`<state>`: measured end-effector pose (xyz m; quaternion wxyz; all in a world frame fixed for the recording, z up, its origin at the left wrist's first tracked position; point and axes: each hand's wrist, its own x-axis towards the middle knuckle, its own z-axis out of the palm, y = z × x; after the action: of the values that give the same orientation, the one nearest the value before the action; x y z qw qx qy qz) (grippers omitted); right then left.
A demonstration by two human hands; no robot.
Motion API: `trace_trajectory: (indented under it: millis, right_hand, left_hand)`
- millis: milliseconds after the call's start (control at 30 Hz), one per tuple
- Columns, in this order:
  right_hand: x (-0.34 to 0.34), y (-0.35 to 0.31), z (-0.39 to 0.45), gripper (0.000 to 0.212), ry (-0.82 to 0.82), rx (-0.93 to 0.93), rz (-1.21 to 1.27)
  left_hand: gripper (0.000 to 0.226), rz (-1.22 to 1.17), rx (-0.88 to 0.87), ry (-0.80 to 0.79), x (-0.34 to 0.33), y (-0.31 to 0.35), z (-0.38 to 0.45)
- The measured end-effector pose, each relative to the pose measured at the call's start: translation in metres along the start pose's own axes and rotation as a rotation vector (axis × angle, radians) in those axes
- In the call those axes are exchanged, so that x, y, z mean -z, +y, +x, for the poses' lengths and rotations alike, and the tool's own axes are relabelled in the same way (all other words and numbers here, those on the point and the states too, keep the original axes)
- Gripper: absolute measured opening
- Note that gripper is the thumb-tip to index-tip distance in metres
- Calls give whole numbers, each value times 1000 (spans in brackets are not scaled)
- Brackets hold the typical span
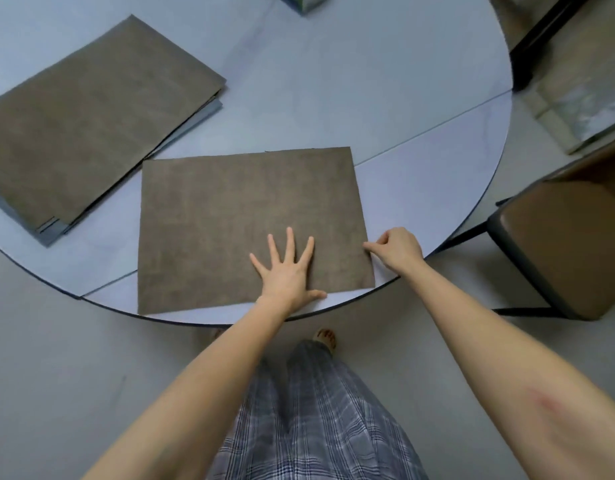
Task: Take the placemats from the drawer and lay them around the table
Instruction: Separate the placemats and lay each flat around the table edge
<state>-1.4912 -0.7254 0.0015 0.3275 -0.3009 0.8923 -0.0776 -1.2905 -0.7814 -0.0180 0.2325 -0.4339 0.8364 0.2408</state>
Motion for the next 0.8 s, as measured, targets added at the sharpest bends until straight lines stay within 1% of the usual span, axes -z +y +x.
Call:
trace_trajectory:
  millis: [33,100,167,233,400,567,667,700,733,800]
  right_hand:
    - [1,0,3,42,-25,4,-5]
    - [0,2,6,33,-46,11,-11]
    - [-1,5,9,21,-33,21,-14]
    - [-3,10,11,15,-13,23,-3]
    - [-11,15,13,14,48,44,19]
    - [-14,16,7,19,115,48,7]
    - [-11,16,3,14,121,69,-25]
    - [-11,14,-1,15,148,107,-76]
    - [-14,12,-5,21,190,168,-141]
    - [-32,-2,-18,38,269,352,-198]
  left_hand:
    - [112,-1,4,0,-1,1,1]
    - [113,-10,8,-7,-2,2,1]
    - [113,-21,7,-10,-3,4,2]
    - [114,-31,2,-11,-4,4,2]
    - [115,-65,-11,1,-6,3,3]
    - [115,-96,-39,5,-7,2,4]
    - [113,-127,-57,15,-8,0,3]
    - [109,-163,-63,42,-9,-4,2]
    - [101,-213,-69,104,-10,-9,0]
    - [73,-288,-58,334,-12,-23,-5]
